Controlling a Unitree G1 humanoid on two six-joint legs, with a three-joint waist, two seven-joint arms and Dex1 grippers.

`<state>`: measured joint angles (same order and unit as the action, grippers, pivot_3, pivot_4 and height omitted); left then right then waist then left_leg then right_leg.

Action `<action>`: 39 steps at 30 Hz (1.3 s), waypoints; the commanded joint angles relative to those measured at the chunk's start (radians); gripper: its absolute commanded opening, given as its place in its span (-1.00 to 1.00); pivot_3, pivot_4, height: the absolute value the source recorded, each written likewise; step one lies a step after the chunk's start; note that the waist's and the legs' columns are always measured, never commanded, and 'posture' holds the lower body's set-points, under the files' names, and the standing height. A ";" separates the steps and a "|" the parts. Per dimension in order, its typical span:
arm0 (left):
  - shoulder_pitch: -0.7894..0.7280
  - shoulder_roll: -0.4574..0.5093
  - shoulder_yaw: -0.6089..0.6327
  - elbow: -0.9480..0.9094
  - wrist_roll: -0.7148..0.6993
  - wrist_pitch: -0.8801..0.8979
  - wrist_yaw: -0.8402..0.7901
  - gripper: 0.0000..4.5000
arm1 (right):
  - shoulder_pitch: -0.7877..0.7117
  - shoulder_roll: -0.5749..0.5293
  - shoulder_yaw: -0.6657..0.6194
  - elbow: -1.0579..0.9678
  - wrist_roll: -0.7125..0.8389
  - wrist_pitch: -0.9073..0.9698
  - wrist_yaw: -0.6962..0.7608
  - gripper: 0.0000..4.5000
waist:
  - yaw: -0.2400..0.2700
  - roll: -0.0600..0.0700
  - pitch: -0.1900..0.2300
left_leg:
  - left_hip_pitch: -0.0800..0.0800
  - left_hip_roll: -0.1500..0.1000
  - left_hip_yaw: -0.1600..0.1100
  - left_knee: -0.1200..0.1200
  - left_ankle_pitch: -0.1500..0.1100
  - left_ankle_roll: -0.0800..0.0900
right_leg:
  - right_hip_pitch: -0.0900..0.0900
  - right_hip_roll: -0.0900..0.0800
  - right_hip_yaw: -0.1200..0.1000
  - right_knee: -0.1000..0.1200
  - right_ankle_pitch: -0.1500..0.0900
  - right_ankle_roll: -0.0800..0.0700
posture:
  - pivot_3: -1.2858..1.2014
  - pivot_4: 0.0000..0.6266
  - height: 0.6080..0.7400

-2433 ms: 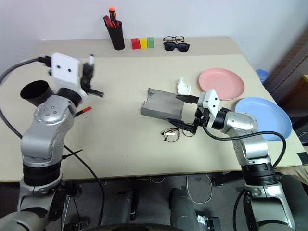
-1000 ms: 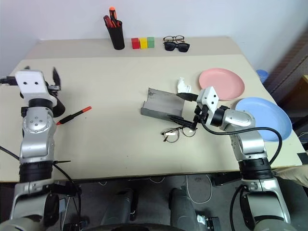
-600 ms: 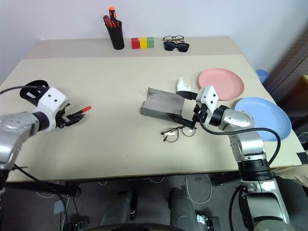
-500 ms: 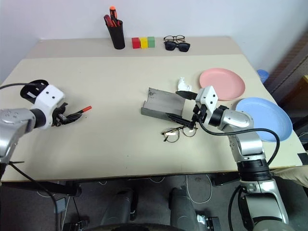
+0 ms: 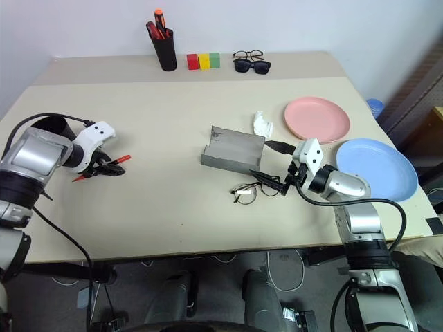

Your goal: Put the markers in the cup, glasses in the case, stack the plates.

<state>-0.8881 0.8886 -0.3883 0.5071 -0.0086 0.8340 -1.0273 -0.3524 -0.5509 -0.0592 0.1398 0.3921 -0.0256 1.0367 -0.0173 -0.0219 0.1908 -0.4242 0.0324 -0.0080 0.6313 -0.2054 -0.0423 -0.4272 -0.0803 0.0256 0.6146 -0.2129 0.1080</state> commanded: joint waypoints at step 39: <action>0.320 -0.305 0.867 -0.627 0.002 -0.505 0.964 -0.99 | -0.181 0.134 0.079 -0.076 0.026 0.106 -0.018 1.00 | 0.003 -0.002 0.001 | 0.001 0.000 -0.001 0.000 0.000 0.000 | 0.002 0.000 0.000 0.001 0.003 0.006 | 0.03 -0.52 1.00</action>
<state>-0.5713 0.5655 0.4526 -0.1003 -0.0125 0.3624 -0.0783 -0.5112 -0.4212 0.0251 0.0948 0.3985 0.0830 1.0101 -0.0147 -0.0242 0.1920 -0.4230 0.0323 -0.0092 0.6316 -0.2052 -0.0423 -0.4250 -0.0801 0.0254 0.6151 -0.2101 0.1135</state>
